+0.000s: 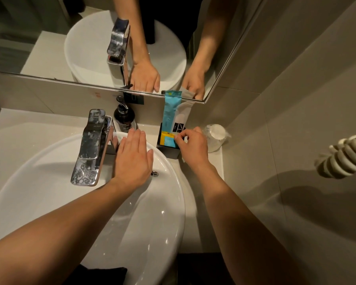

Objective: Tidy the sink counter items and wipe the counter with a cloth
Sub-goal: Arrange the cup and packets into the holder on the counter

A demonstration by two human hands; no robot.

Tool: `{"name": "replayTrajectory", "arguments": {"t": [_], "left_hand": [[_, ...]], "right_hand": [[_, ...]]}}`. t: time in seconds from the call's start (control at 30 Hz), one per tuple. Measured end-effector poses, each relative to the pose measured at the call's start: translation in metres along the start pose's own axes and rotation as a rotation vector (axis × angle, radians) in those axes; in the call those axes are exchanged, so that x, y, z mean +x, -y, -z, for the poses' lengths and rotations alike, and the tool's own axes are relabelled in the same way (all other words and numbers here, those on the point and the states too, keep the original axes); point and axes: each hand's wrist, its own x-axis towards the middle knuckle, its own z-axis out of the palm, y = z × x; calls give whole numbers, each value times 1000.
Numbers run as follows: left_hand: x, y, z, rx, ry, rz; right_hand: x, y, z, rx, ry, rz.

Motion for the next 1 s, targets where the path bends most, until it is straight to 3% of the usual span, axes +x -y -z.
{"name": "replayTrajectory", "arguments": {"t": [0.47,0.67,0.87,1.0], "left_hand": [[-2,2,3,-7,40,-24],[-24,11,15,-239,30,-161],[-113,54,45,-427,209,-314],[-160,99,57,-427,318,-268]], "right_hand": [[-29,4,9,89,-104,-4],[-85,15,9,70,-83,-57],[-167,22,-4,20,118,-17],[-222,29,-27,-122,431,-53]]}}
